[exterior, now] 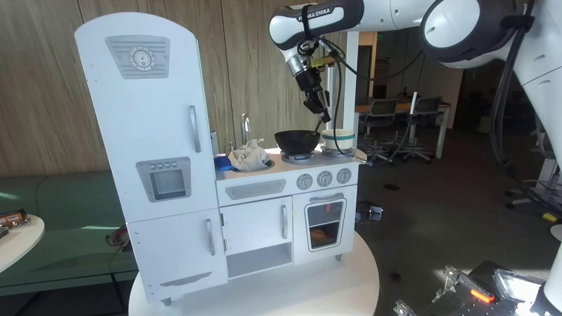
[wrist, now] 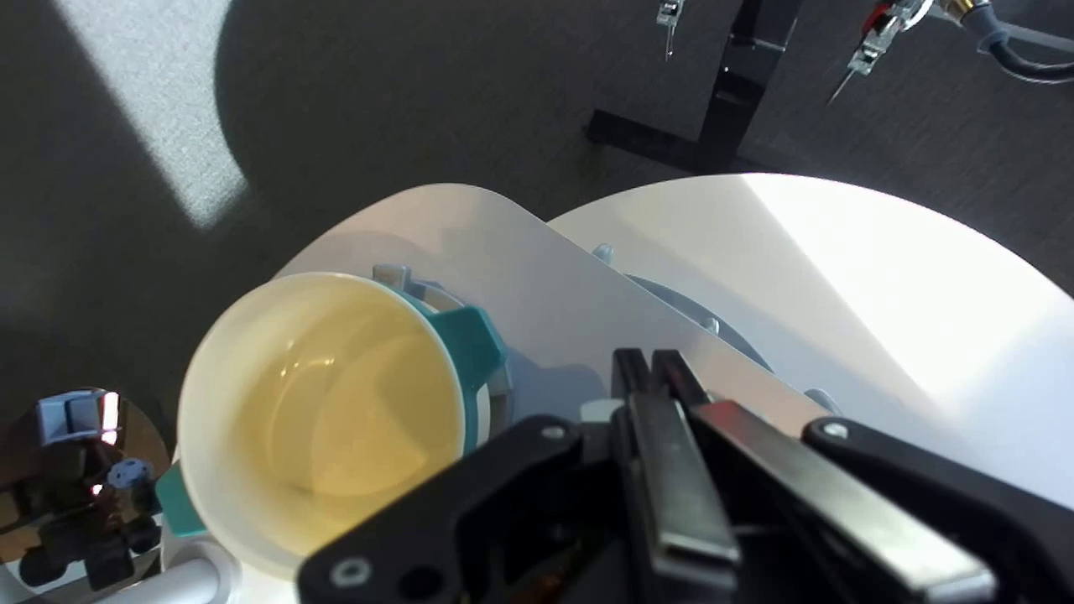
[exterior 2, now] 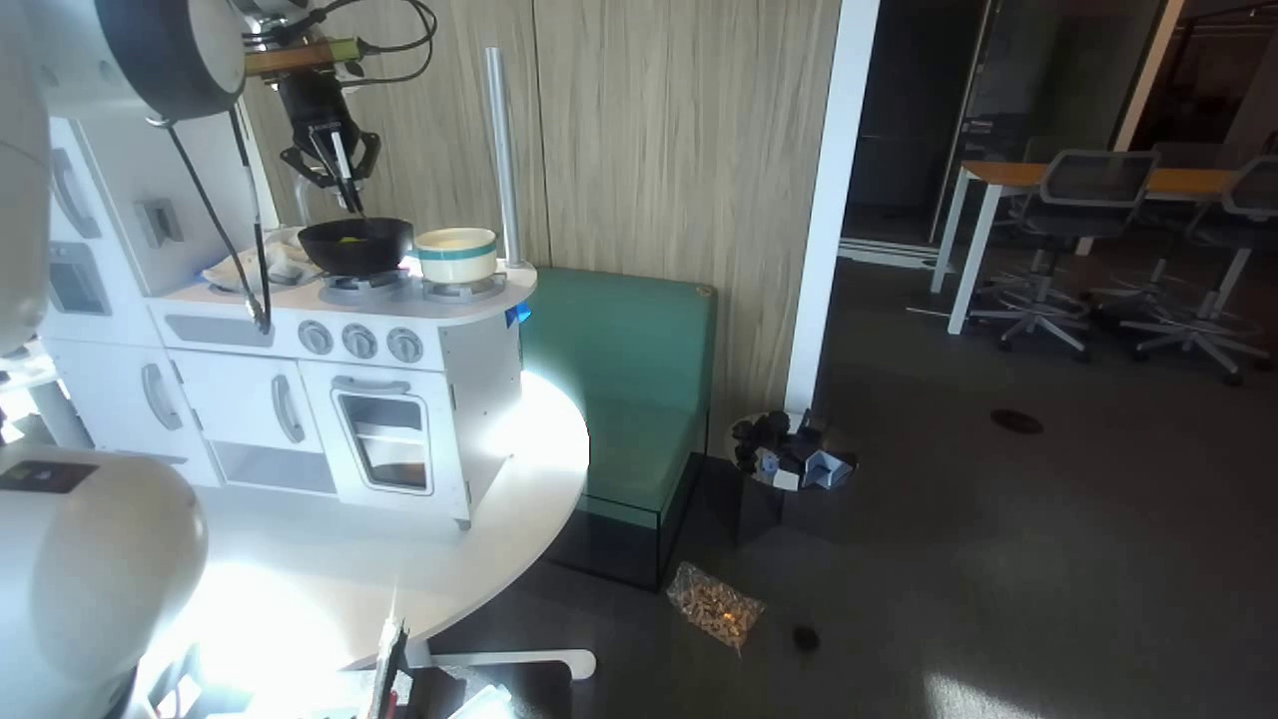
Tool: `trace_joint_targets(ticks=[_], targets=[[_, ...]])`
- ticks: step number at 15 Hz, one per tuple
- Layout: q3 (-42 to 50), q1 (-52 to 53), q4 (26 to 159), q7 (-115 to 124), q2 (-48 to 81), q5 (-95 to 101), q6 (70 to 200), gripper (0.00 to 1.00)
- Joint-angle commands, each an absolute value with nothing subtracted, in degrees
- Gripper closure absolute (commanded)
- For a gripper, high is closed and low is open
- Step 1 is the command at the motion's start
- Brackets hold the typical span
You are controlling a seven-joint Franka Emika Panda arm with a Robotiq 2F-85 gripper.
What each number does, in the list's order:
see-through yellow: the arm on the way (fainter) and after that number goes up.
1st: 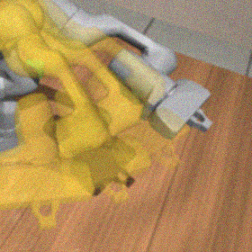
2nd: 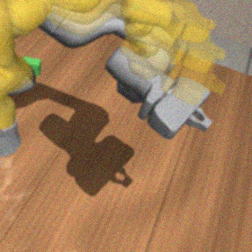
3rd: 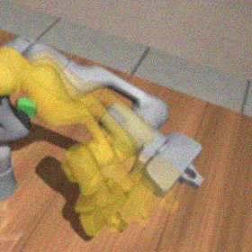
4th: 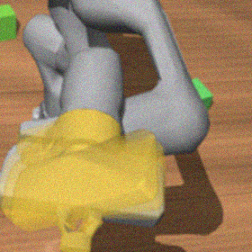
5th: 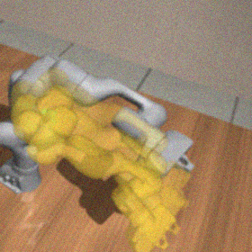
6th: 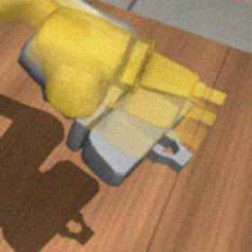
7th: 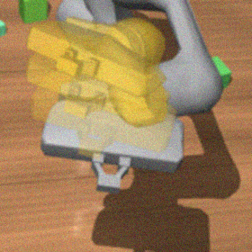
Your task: Use the spoon to stir in the black bowl
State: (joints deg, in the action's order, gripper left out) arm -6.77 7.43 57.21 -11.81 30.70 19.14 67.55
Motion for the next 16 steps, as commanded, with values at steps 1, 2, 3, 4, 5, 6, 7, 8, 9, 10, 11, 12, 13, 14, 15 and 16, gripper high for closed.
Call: trace_joint_targets(ticks=[1,2,3,4,5,6,7,8,9,10,11,12,13,14,15,16], targets=[[-6.41,7.45,53.87,-11.47,33.19,19.43,68.65,0.98],[-6.53,7.49,53.91,-11.98,33.43,19.55,69.26,0.98],[-6.76,7.53,53.99,-12.18,33.62,19.35,70.13,0.98],[-6.95,7.71,54.08,-12.37,33.74,19.35,70.87,0.98],[-7.22,7.88,54.3,-12.81,33.73,19.36,71.65,0.98],[-7.46,8.12,54.55,-13.22,33.64,19.53,72.21,0.98],[-7.77,8.22,54.8,-13.62,33.51,19.45,72.87,0.98],[-8.12,8.3,54.8,-13.68,33.43,18.97,73.13,0.98],[-8.52,8.41,54.89,-13.84,33.16,18.53,73.21,0.98],[-8.84,8.62,55.05,-14.11,32.86,18.53,73.31,0.98],[-9.25,8.72,55.23,-14.42,32.57,18.47,73.79,0.98],[-9.61,8.92,55.35,-14.69,32.25,18.64,73.91,0.98],[-9.96,9.1,55.29,-14.86,32.1,18.72,73.83,0.98],[-10.14,9.43,55.33,-14.88,31.85,19.2,73.71,0.98],[-10.27,9.7,55.36,-14.91,31.65,19.6,73.8,0.98],[-10.16,10.15,55.33,-14.77,31.48,20.41,73.45,0.98]])
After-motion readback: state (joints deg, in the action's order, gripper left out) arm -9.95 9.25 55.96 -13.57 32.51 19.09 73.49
